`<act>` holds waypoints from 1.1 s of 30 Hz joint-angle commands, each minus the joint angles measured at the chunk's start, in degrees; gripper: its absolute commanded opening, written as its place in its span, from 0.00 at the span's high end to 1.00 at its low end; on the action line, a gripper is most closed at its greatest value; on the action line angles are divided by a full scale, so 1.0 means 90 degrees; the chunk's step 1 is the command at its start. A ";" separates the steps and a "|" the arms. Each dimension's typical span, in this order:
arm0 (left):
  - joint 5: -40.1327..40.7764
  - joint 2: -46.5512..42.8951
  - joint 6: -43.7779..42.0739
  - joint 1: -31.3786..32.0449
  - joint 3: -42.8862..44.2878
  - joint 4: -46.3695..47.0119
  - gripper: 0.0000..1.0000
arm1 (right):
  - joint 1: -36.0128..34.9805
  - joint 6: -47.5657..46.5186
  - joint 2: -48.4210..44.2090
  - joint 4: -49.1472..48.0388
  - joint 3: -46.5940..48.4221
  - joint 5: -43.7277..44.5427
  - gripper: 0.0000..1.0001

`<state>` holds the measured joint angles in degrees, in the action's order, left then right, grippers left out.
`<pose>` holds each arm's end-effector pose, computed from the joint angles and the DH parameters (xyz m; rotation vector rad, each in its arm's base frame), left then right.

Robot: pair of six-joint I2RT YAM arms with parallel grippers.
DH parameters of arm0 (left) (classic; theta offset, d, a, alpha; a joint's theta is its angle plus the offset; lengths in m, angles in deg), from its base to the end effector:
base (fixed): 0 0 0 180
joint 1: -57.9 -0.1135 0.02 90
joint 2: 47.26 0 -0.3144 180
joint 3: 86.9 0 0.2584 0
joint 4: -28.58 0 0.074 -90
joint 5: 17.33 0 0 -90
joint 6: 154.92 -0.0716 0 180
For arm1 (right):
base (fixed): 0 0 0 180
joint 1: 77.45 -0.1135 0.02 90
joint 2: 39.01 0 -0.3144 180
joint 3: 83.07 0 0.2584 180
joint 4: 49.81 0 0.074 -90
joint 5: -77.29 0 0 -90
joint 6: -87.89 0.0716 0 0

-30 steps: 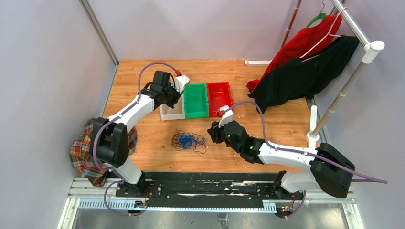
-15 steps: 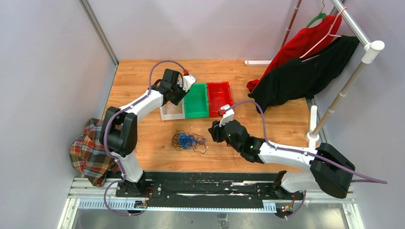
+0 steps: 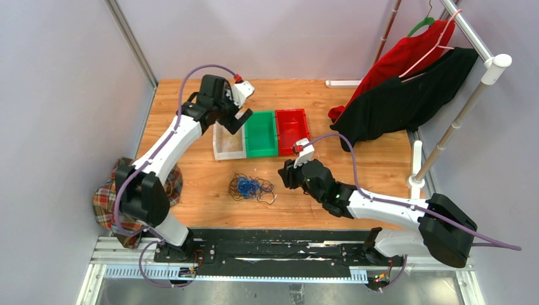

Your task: Untangle the cables

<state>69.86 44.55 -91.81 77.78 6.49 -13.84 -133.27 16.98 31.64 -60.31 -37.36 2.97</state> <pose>0.3734 -0.1387 0.3397 0.9294 2.0848 0.0080 0.1781 0.2278 0.2655 -0.3966 1.8233 0.6718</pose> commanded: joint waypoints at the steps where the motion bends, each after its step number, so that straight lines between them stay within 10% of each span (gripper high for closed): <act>1: -0.0660 -0.0251 -0.0225 -0.0429 0.0313 -0.0908 0.00 | 0.0078 0.0027 -0.0129 -0.0004 -0.0120 0.0093 0.66; 14: -0.2450 0.0323 0.0777 -0.2640 -0.0489 -0.0645 0.16 | 0.0073 0.0058 -0.0048 -0.0077 -0.0173 0.0050 0.66; 33: -0.3915 0.1241 0.2560 -0.3136 -0.0667 0.1043 0.29 | 0.0088 0.0083 0.0159 -0.0114 -0.0112 -0.0082 0.73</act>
<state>37.77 56.09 -71.16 49.83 -0.02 -8.95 -133.27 17.02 32.21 -60.48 -38.58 2.34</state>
